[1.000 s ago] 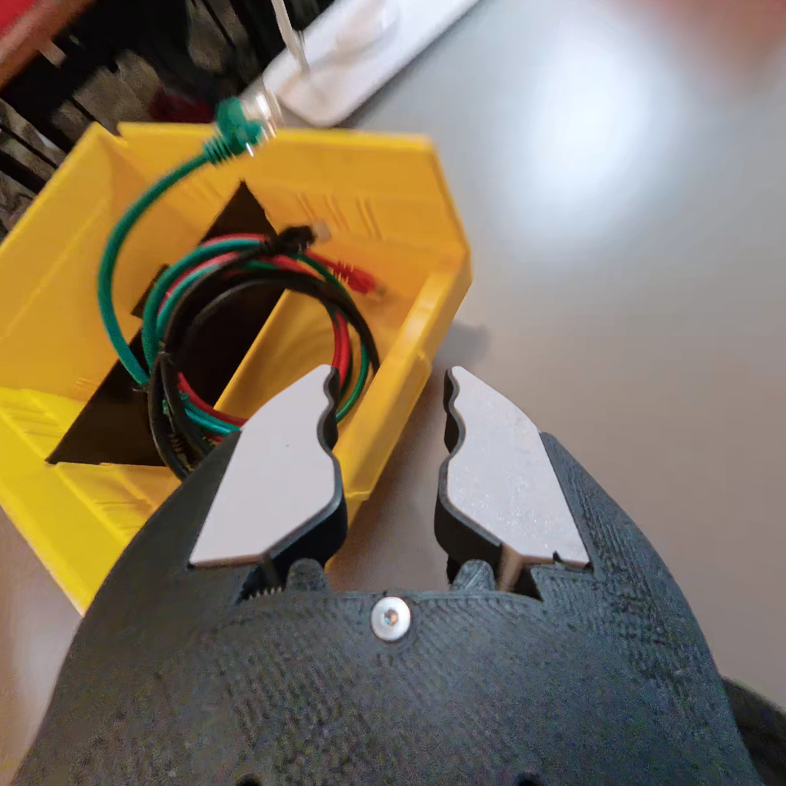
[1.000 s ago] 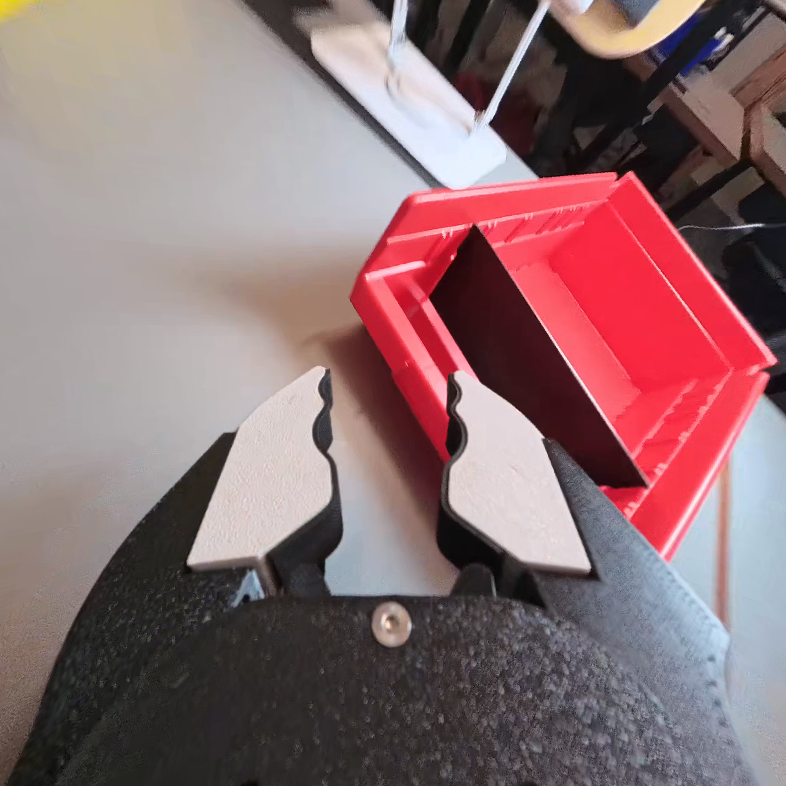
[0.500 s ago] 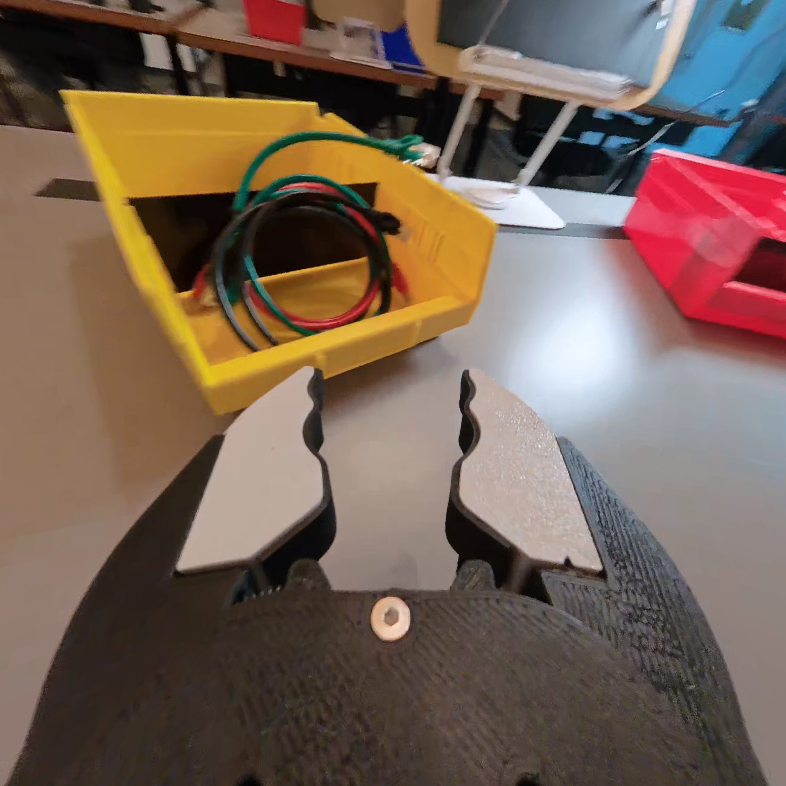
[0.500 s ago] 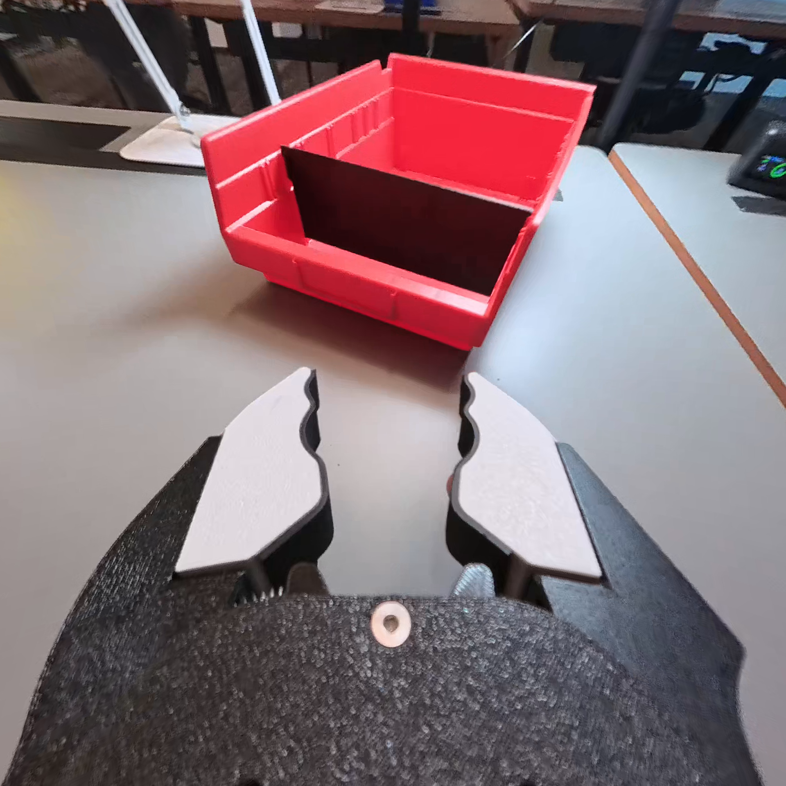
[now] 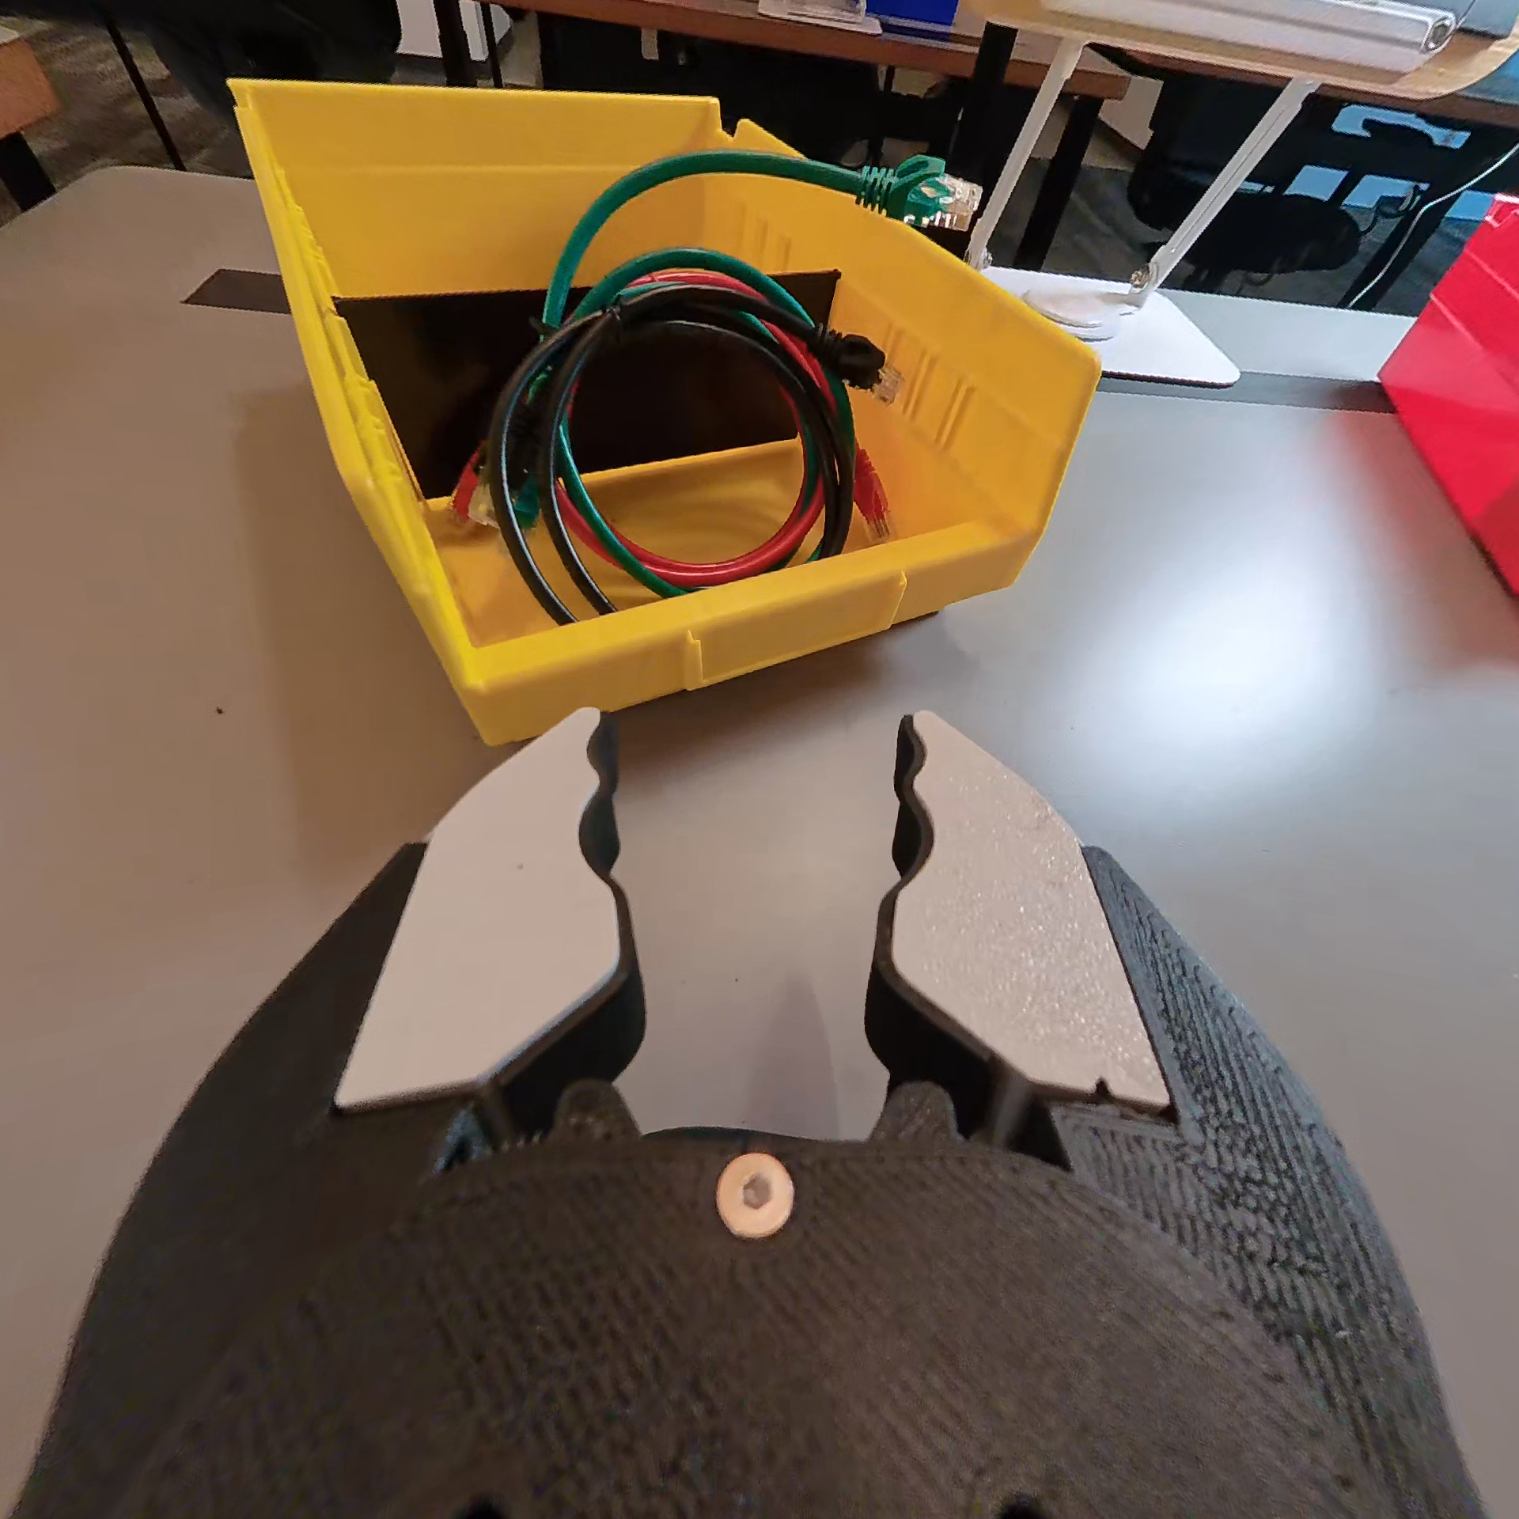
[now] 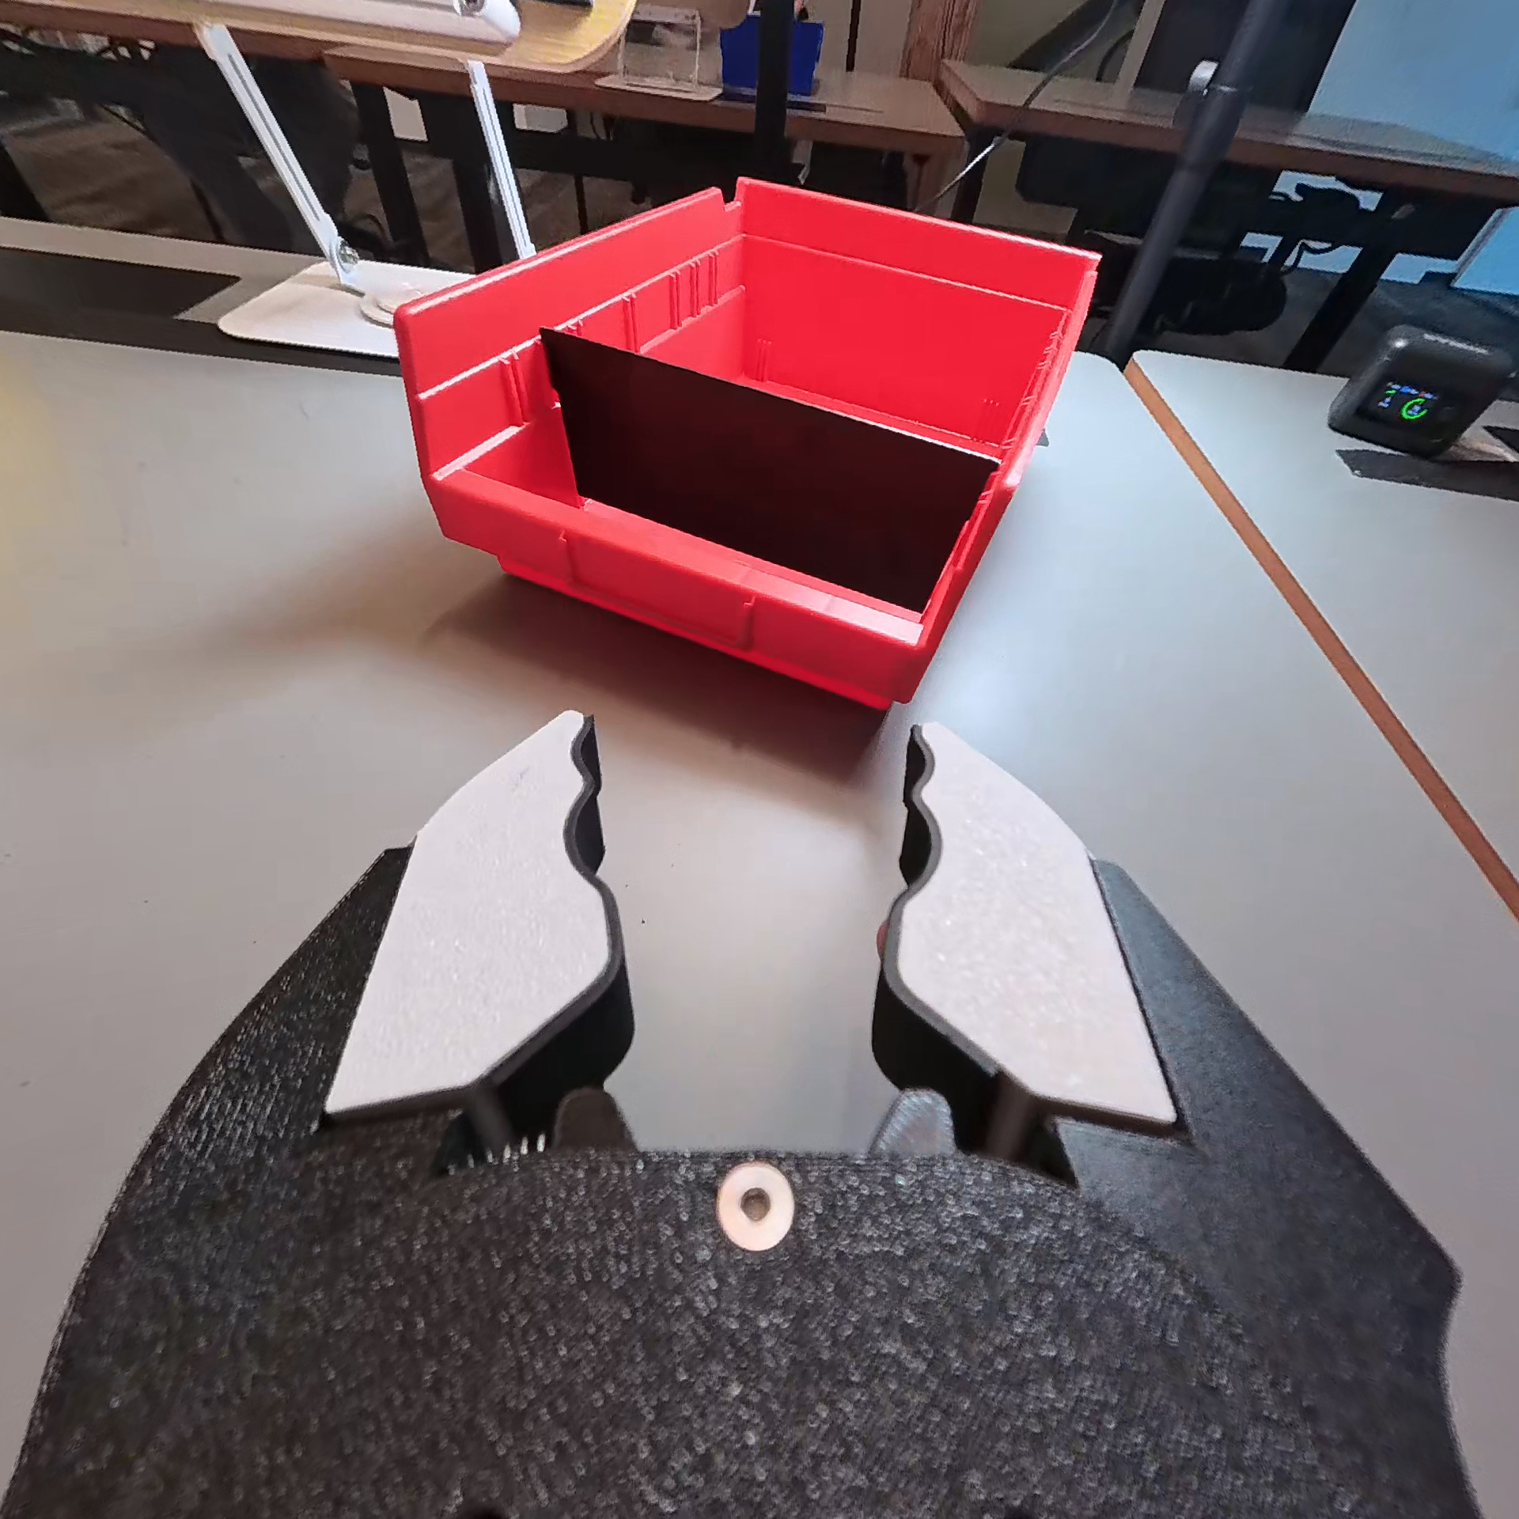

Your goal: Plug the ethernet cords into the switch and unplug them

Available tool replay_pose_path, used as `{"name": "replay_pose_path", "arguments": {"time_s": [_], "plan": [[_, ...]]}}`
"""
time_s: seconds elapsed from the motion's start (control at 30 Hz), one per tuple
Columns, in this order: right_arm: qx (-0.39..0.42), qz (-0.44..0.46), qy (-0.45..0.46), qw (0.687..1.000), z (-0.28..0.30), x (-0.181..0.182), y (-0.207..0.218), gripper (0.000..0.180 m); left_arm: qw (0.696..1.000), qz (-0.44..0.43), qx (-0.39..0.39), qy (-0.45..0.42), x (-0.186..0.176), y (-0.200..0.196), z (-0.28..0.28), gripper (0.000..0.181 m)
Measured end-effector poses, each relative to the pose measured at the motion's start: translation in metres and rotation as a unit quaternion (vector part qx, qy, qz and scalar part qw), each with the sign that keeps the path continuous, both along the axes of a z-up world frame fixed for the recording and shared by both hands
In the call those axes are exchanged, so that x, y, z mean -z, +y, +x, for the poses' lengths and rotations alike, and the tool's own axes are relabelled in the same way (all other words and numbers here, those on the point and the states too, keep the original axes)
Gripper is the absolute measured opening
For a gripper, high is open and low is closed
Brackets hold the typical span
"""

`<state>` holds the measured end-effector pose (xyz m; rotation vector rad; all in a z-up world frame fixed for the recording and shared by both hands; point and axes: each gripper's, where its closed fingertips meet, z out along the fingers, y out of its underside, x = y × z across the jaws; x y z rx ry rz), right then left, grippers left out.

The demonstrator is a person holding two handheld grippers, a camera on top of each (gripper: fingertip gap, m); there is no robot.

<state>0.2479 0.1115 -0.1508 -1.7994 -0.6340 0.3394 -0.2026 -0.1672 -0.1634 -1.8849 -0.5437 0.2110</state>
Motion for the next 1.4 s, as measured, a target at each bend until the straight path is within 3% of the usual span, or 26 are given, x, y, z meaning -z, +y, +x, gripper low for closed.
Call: {"name": "replay_pose_path", "arguments": {"time_s": [0.6,0.77,0.93,1.4], "plan": [[-0.019,-0.003,0.007,1.000,-0.005,0.001,-0.002,0.073,1.000,0.014,0.026,0.004,-0.004,0.002,0.006,0.066],[-0.066,0.034,0.058,0.996,-0.013,-0.017,-0.010,0.076,0.987,0.096,0.119,0.039,-0.032,0.008,0.031,0.060],[-0.126,0.115,0.140,0.975,-0.019,-0.054,-0.029,0.073,0.943,0.233,0.225,0.071,-0.075,0.001,0.065,0.054],[-0.130,0.106,0.151,0.974,-0.019,-0.053,-0.028,0.074,0.936,0.245,0.241,0.074,-0.078,0.000,0.070,0.059]]}}
